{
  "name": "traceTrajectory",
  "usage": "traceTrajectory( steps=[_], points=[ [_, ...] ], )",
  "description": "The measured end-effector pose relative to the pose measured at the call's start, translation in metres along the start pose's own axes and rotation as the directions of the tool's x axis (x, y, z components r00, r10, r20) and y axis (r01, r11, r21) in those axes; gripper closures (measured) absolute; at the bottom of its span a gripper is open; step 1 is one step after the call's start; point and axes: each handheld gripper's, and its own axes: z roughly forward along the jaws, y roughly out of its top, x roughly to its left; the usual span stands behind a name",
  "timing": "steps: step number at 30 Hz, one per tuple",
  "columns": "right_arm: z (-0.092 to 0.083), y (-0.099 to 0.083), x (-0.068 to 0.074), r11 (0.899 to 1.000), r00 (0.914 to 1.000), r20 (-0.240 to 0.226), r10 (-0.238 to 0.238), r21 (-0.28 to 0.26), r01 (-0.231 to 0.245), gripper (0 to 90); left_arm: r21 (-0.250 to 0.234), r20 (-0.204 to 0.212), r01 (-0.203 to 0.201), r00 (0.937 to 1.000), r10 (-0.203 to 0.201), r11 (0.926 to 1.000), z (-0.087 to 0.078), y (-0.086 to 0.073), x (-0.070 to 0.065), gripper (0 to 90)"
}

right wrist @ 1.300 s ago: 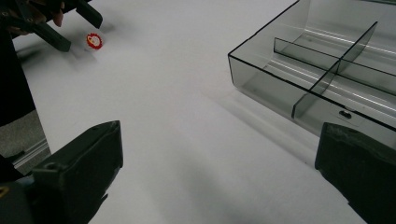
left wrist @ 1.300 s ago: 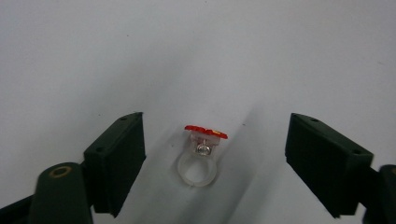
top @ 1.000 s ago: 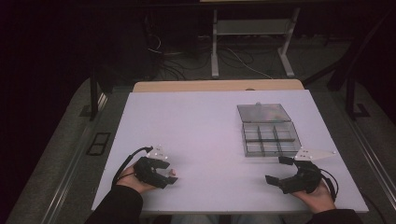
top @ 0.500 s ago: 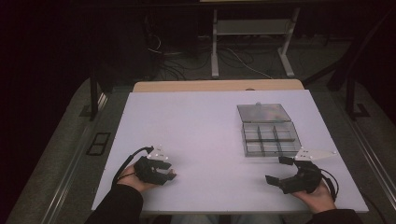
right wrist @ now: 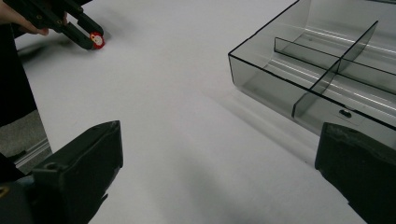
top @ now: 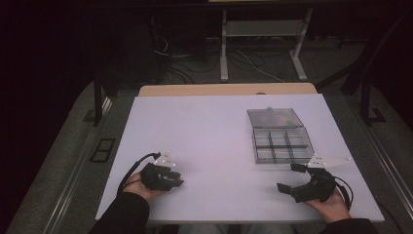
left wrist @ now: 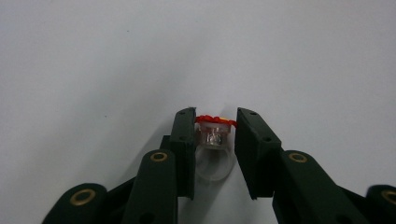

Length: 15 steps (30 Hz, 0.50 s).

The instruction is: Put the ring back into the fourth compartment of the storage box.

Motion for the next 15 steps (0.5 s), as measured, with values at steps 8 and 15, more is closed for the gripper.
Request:
traceTrajectory(
  steps=[8, 15],
  points=[
    [0.0000, 0.0000, 0.0000, 1.000, 1.0000, 0.000, 0.000, 0.000, 0.000, 0.3, -0.015, 0.009, 0.025, 0.9996, -0.025, 0.9996, -0.0025, -0.0003, 0.0017, 69.7],
    [-0.0001, 0.0000, 0.0000, 1.000, 1.0000, 0.001, 0.001, 0.000, -0.001, 0.3, -0.040, 0.023, 0.032, 0.9992, -0.031, 0.9987, -0.0061, 0.0018, 0.0017, 69.8]
  ],
)
